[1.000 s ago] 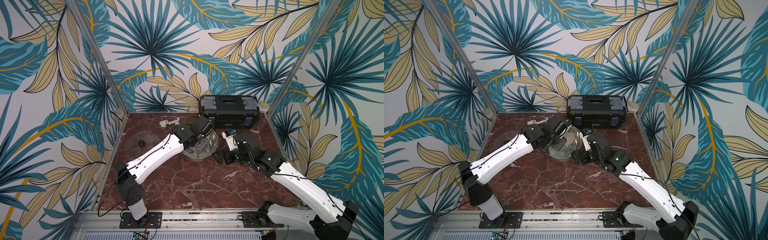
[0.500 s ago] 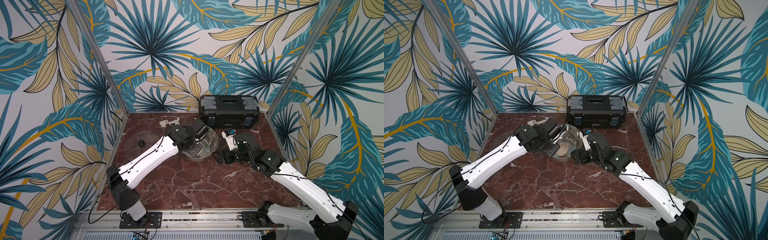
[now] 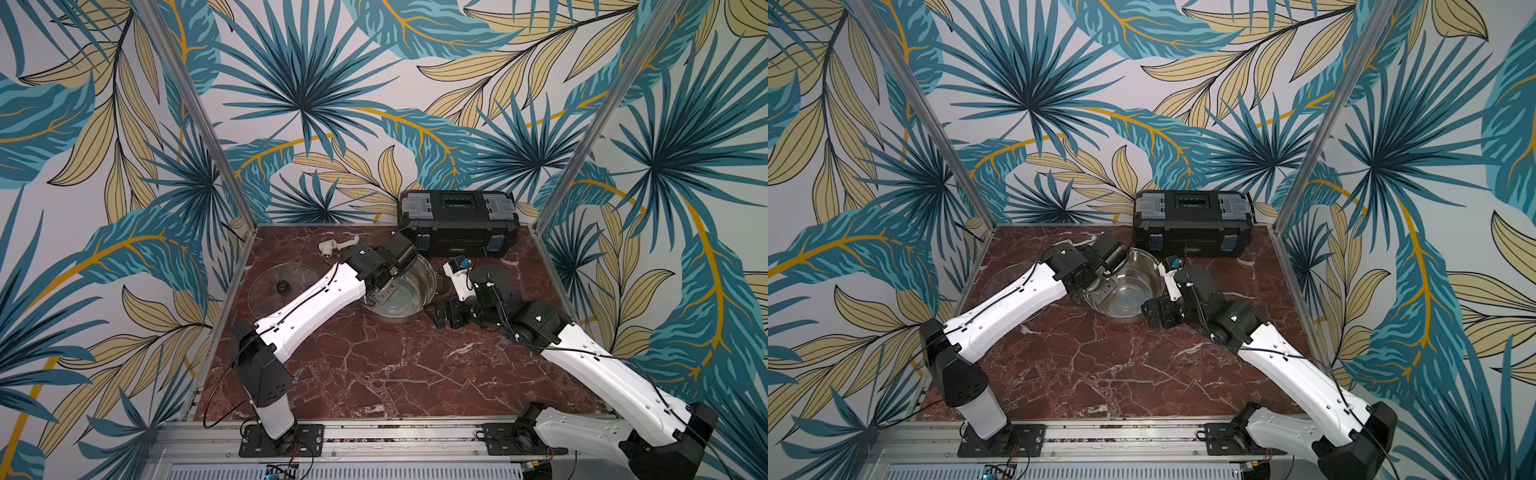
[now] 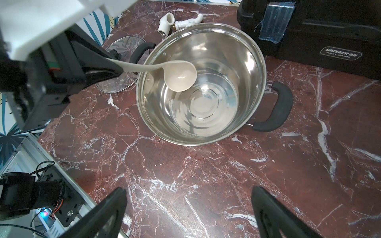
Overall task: Stir the soup with a spoon
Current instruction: Stir the soup in the pan with a stick.
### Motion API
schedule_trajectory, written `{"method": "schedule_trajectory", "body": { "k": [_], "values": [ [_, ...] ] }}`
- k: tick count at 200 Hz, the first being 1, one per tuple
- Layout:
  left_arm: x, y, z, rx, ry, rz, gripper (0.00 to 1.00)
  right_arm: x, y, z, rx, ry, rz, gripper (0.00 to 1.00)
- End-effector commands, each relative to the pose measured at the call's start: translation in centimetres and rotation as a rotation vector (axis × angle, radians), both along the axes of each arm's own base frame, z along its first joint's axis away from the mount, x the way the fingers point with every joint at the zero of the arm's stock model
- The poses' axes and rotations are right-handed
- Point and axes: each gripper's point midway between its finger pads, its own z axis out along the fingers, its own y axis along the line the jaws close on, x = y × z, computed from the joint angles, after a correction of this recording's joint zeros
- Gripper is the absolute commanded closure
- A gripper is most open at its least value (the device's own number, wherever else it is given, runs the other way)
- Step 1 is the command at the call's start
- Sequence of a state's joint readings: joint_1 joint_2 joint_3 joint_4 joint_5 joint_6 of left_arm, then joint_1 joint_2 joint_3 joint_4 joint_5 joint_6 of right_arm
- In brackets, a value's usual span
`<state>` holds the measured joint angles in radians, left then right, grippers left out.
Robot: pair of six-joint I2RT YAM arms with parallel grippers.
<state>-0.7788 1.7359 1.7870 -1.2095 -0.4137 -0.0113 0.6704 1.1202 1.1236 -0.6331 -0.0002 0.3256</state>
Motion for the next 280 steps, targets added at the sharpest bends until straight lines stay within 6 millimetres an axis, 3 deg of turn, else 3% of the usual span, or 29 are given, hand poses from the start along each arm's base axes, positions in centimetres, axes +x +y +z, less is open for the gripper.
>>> {"method": "schedule_trajectory", "body": {
  "k": [1,38,74,122,151,182,220,250,280],
  "values": [
    [1.9,-2.7,4.4,-0.137,-0.157,-0.018,1.0,-0.5,-0.5,-0.3,-0.011,0.002,-0.008,0.01],
    [1.4,-5.8,5.0,-0.257,-0.151,-0.075,1.0,-0.6,-0.6,-0.2,-0.015,-0.001,-0.008,0.01],
    [-0.8,-6.6,3.7,-0.318,-0.029,-0.106,1.0,-0.6,-0.7,0.1,-0.014,-0.01,-0.009,0.01],
    [-4.7,-4.3,2.7,-0.312,0.098,-0.108,1.0,-0.4,-0.2,0.1,-0.001,-0.007,0.001,0.0],
    [-5.8,-1.9,1.3,-0.222,0.162,-0.083,1.0,-0.2,0.2,0.2,0.011,-0.007,0.006,0.0],
    [-5.1,0.5,0.9,-0.186,0.162,-0.033,1.0,-0.1,0.3,0.2,0.01,-0.006,0.01,0.0],
    [-2.6,2.3,2.1,-0.109,0.062,0.012,1.0,-0.2,0.1,0.0,0.001,-0.002,0.01,0.01],
    [0.2,2.3,3.2,-0.05,-0.039,0.041,1.0,-0.3,0.0,-0.1,0.003,0.0,0.006,0.01],
    [2.0,0.5,4.0,-0.105,-0.125,0.035,1.0,-0.4,-0.2,-0.3,0.001,0.0,-0.001,0.01]
  ]
}}
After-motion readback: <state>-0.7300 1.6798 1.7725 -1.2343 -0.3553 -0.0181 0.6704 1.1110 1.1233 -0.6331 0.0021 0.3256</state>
